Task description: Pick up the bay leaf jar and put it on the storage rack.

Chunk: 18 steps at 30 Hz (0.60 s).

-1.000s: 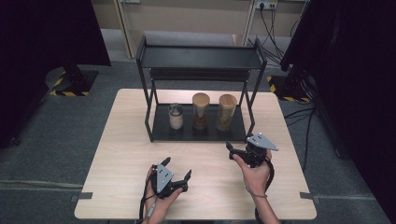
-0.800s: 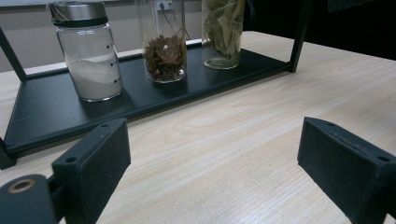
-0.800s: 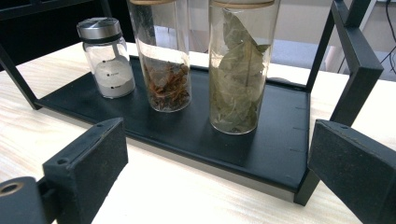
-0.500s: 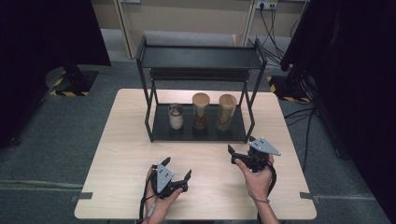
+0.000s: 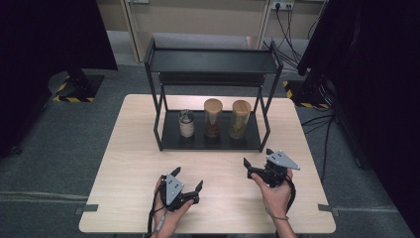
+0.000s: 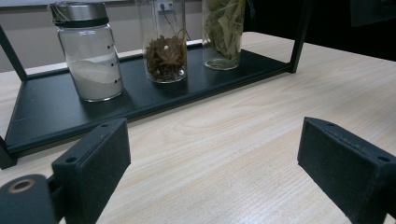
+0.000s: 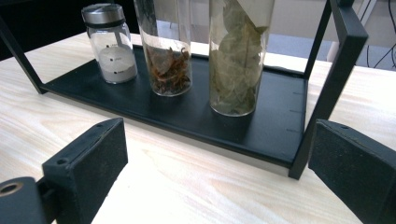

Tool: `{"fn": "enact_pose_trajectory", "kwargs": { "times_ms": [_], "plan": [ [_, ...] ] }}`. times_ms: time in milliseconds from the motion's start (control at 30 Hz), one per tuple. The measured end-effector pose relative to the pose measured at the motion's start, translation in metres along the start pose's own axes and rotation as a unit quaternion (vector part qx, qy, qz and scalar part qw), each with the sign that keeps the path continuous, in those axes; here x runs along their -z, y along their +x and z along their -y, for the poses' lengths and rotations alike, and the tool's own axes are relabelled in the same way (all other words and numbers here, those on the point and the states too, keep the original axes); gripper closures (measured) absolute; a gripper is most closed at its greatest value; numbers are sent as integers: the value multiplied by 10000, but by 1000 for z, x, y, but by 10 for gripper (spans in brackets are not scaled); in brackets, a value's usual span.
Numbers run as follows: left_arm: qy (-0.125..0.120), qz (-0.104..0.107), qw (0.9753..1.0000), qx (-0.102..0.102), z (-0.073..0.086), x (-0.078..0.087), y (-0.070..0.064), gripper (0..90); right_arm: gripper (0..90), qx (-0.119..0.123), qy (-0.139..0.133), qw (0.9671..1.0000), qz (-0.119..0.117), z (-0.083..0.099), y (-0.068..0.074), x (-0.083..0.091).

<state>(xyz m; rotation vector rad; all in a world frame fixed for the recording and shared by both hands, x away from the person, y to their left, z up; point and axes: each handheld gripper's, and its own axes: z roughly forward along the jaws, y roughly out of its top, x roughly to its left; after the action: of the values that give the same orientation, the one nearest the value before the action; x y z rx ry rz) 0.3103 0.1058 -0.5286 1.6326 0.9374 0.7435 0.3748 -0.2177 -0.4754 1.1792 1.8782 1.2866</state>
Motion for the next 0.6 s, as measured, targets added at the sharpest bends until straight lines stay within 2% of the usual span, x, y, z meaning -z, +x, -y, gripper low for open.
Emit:
{"fn": "enact_pose_trajectory", "kwargs": {
  "times_ms": [600],
  "plan": [
    [1,3,10000,10,0,0,0,88,46,-3,148,9999,30,16,-7,8]
  ]
}}
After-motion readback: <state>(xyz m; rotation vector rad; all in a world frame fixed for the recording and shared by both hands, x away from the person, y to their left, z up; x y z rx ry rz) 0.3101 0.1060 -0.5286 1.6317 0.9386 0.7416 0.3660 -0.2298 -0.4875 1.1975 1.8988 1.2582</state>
